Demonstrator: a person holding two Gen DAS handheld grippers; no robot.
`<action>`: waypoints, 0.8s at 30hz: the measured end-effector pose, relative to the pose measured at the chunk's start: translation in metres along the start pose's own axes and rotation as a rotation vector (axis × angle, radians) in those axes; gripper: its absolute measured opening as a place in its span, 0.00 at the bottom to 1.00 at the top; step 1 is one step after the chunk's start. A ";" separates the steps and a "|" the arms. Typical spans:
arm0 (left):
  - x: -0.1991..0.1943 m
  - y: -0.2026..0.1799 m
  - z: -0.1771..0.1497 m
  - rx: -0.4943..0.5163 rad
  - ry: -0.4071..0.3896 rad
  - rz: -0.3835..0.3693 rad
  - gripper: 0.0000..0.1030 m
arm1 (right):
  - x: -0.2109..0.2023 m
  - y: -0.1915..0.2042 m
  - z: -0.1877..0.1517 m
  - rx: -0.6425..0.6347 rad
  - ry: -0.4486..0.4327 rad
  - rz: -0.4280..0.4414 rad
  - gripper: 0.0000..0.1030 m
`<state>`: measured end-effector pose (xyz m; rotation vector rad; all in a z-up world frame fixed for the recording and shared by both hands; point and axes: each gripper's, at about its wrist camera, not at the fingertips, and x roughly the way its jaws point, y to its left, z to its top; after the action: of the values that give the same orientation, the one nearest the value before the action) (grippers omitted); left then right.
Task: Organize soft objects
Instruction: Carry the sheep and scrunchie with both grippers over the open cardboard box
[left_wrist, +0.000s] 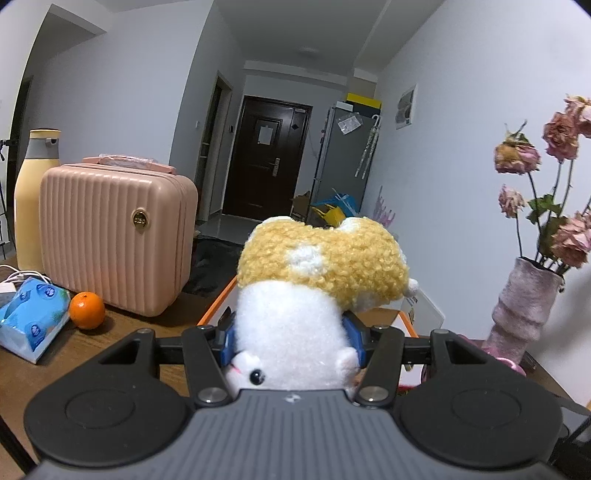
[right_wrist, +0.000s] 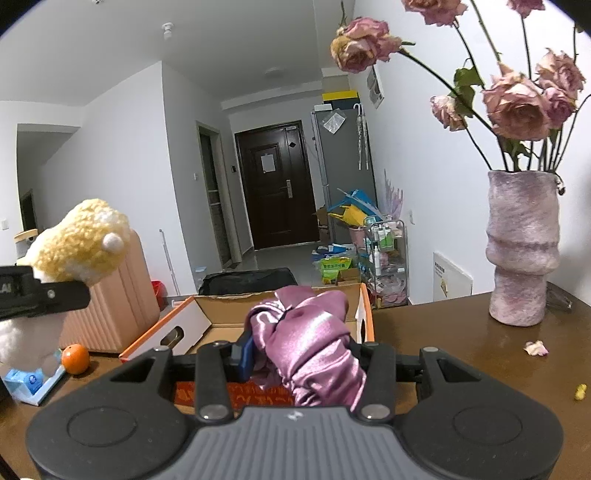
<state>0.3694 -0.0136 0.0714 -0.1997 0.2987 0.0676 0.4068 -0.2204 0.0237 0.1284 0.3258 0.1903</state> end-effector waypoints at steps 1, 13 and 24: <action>0.004 0.000 0.001 -0.001 0.000 0.002 0.54 | 0.004 0.000 0.001 -0.001 0.000 0.000 0.41; 0.063 0.010 0.020 -0.027 0.007 0.068 0.54 | 0.058 -0.004 0.021 0.008 0.011 -0.005 0.41; 0.120 0.009 0.033 -0.001 0.027 0.129 0.54 | 0.102 0.004 0.039 -0.014 0.056 -0.008 0.41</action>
<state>0.4922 0.0067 0.0645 -0.1822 0.3387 0.1925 0.5134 -0.1991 0.0298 0.1079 0.3806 0.1888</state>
